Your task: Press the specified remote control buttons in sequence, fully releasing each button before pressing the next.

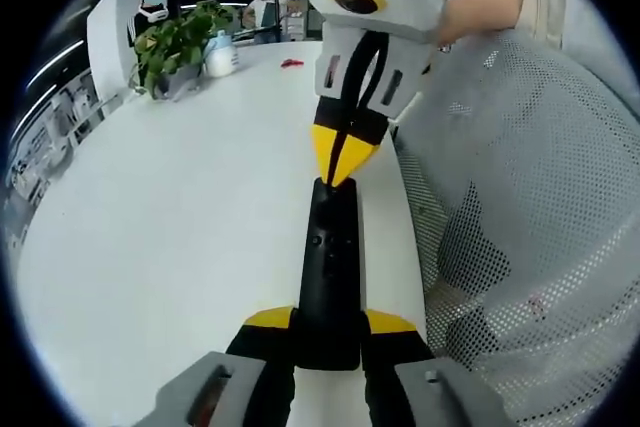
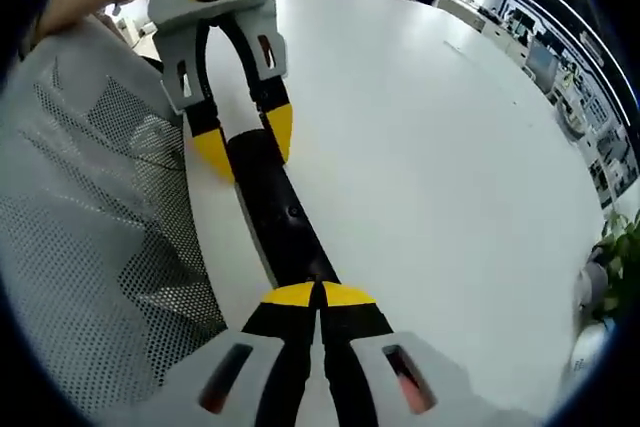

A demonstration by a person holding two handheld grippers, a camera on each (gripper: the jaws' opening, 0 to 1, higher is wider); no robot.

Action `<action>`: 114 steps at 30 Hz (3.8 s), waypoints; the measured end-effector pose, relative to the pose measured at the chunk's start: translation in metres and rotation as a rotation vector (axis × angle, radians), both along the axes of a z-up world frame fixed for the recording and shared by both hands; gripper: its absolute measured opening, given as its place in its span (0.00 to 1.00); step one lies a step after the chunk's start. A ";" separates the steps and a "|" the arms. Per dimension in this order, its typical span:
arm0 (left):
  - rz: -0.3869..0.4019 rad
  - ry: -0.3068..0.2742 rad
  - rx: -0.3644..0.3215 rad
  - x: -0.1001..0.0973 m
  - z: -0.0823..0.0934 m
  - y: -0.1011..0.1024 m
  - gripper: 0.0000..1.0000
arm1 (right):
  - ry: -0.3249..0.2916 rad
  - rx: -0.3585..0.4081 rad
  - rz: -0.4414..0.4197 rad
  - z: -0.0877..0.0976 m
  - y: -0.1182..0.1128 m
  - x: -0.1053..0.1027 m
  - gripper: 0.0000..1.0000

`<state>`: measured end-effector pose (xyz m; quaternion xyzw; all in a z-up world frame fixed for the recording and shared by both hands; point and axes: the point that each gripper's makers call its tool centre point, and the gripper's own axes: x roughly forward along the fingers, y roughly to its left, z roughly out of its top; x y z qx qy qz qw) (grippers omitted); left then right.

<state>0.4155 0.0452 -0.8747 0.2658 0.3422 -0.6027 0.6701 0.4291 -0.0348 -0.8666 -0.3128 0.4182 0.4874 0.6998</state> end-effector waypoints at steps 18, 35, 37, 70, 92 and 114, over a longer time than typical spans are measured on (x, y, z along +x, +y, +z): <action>-0.003 -0.002 0.006 0.000 0.000 0.000 0.24 | 0.019 -0.018 0.006 0.000 0.002 -0.003 0.00; -0.015 -0.005 0.016 0.000 0.000 0.000 0.24 | 0.176 -0.102 -0.037 -0.003 0.002 -0.003 0.00; -0.016 -0.005 0.017 0.000 0.000 0.000 0.24 | 0.186 -0.109 -0.042 -0.003 0.002 -0.003 0.00; -0.012 0.000 0.014 0.000 0.000 0.000 0.24 | 0.065 0.008 -0.049 -0.001 0.001 -0.003 0.00; -0.011 -0.001 0.015 -0.001 0.000 0.000 0.24 | -0.016 -0.011 0.045 0.000 0.012 -0.003 0.00; -0.013 0.001 0.014 0.000 0.000 0.000 0.24 | 0.031 -0.085 0.173 -0.002 0.014 -0.003 0.00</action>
